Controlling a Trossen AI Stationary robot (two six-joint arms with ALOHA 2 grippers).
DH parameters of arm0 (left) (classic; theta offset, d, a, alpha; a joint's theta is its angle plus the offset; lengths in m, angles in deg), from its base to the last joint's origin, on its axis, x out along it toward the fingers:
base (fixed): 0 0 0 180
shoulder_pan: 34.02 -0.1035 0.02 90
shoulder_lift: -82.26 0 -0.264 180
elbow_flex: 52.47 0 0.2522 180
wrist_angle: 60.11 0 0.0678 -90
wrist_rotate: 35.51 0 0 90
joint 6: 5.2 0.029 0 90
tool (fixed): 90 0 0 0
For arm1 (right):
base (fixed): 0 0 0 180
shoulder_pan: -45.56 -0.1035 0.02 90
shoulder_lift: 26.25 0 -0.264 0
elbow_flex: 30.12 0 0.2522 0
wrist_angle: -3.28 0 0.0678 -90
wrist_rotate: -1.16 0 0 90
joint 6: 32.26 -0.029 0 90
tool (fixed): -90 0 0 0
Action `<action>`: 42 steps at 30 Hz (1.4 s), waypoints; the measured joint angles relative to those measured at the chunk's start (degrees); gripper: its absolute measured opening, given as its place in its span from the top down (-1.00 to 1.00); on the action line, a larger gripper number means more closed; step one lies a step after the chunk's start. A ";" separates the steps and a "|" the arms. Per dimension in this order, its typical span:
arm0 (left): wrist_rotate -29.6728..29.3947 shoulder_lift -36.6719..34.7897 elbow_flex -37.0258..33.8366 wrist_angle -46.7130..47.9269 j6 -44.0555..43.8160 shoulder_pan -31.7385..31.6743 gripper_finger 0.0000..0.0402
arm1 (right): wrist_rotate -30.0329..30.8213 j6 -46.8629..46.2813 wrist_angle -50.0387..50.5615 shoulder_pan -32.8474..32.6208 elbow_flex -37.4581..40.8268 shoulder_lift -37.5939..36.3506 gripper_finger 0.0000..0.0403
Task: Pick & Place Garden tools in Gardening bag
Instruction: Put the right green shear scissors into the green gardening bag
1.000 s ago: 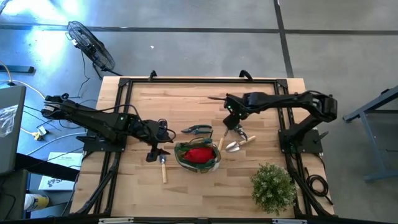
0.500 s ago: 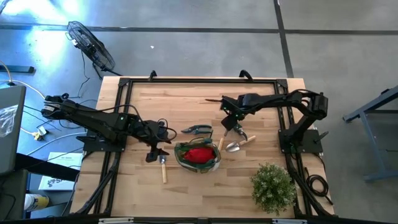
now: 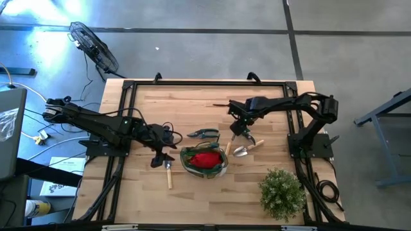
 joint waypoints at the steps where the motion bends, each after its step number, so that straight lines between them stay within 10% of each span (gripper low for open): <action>1: -0.04 0.00 0.00 -0.25 0.00 0.00 -0.29 | -0.15 0.03 -0.11 -0.02 0.00 0.00 0.14; 42: -0.10 0.00 0.00 -1.44 -0.39 0.01 -0.29 | -0.90 3.09 -4.97 0.04 -0.13 7.06 0.20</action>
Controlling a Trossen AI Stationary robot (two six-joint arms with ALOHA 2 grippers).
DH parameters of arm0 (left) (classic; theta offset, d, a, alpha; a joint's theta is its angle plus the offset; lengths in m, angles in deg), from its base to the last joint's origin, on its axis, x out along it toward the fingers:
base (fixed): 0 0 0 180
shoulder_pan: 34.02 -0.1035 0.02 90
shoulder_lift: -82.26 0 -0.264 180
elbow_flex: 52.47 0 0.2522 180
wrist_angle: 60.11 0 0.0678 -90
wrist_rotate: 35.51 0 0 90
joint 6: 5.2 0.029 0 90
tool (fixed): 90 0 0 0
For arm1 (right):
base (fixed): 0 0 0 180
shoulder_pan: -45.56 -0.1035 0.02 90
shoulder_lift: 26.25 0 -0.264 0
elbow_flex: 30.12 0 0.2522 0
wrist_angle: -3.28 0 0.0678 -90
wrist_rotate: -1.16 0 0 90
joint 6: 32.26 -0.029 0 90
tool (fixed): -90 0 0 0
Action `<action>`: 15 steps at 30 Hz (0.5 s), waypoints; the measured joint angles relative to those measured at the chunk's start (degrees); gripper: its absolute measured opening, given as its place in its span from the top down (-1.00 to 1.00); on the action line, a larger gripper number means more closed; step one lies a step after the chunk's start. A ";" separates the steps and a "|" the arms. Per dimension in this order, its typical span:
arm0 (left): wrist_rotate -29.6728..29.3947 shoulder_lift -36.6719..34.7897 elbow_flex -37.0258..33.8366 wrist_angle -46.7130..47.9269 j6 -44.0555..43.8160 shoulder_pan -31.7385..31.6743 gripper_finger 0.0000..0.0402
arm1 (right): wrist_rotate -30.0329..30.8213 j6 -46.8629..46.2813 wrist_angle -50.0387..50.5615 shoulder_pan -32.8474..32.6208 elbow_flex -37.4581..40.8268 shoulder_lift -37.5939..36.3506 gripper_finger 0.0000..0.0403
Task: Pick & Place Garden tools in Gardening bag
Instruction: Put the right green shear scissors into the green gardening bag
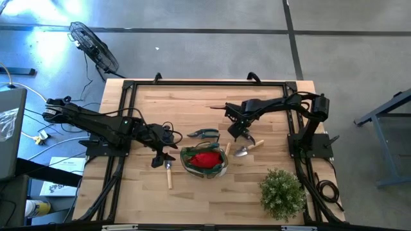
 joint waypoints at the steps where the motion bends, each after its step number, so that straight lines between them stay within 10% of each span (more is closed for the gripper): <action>1: 0.00 0.00 0.00 -0.08 0.00 -0.01 -0.29 | 0.04 0.47 -0.07 0.00 0.02 0.02 0.24; 15: -0.15 0.00 -0.01 -0.17 0.20 0.00 -0.29 | 1.25 3.46 -0.20 -0.02 0.04 0.12 0.83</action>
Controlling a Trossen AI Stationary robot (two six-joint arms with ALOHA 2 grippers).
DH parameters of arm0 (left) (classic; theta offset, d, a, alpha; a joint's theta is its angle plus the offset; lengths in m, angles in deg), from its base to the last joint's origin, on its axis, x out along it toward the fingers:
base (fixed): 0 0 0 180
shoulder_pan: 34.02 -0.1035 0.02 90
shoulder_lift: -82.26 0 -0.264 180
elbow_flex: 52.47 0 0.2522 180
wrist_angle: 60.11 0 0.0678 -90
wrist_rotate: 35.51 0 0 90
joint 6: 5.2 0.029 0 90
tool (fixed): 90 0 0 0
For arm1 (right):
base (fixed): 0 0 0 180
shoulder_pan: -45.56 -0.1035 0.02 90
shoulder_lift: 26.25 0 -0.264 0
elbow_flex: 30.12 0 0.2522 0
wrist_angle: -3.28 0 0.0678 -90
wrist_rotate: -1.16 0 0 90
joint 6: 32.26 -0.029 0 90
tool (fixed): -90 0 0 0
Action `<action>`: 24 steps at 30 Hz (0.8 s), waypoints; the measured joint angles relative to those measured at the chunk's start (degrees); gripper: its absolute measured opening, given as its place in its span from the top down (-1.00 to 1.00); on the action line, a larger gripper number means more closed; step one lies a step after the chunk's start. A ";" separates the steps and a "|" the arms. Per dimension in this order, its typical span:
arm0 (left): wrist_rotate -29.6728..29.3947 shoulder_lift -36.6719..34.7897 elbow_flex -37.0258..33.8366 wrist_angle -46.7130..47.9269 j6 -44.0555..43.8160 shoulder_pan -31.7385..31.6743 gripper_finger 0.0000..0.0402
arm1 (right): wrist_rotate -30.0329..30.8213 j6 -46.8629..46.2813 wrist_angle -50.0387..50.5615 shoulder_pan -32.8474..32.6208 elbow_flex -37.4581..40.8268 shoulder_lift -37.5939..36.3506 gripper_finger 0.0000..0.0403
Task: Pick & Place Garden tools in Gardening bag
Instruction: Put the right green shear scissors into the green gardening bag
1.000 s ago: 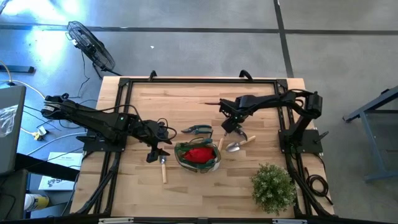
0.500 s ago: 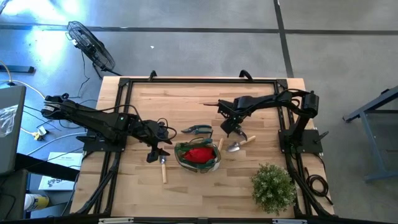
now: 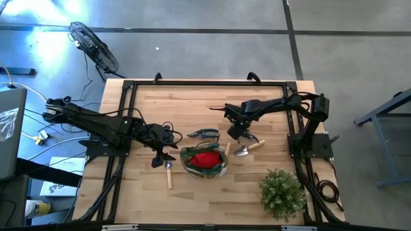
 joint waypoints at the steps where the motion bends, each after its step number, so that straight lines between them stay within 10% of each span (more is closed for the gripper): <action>1: -0.01 0.02 -0.01 0.01 0.00 0.01 -0.29 | 0.03 -0.01 0.00 0.00 0.02 0.02 0.83; 24: -2.82 0.02 -0.01 0.08 0.00 0.01 -0.29 | 5.95 1.25 -1.91 -5.99 0.32 -3.35 0.83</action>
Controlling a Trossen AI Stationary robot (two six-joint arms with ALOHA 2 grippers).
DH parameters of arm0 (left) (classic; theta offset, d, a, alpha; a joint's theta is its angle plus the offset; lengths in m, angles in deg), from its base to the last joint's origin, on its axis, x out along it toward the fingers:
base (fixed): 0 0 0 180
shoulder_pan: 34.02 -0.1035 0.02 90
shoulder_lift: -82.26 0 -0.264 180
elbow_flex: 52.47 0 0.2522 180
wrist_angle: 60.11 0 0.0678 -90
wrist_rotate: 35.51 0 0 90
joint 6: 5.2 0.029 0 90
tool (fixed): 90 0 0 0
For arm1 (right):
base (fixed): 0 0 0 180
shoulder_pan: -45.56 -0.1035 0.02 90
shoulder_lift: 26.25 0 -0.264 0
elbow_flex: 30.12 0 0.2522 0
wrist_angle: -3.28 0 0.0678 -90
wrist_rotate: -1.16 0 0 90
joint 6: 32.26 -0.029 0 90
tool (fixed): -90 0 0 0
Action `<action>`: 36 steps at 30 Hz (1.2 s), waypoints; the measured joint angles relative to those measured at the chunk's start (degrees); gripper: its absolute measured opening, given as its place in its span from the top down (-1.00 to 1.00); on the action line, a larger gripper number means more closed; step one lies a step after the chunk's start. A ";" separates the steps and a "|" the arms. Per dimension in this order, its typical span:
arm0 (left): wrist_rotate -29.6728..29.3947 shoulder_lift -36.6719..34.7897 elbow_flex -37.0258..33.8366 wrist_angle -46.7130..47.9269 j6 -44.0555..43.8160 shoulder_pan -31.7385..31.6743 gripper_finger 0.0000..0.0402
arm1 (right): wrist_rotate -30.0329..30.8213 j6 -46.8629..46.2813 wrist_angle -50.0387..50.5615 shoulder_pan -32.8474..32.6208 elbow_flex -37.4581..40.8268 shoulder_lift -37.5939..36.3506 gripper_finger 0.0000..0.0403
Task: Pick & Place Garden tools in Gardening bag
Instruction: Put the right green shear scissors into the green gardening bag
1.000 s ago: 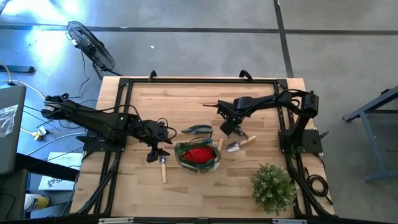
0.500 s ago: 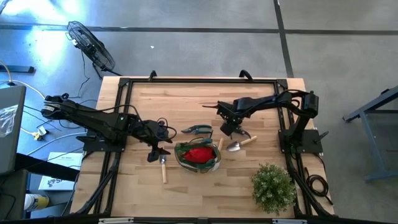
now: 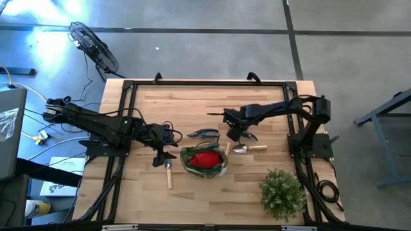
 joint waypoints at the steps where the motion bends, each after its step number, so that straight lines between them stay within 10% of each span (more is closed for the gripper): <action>1: -0.02 0.00 0.00 -0.02 0.00 0.00 -0.29 | 0.14 -0.02 0.13 -0.59 -0.04 -0.93 0.83; 36: -1.73 0.60 0.00 -0.90 0.17 -0.02 -0.29 | 1.52 -2.75 -2.14 -22.23 -0.24 -29.12 0.83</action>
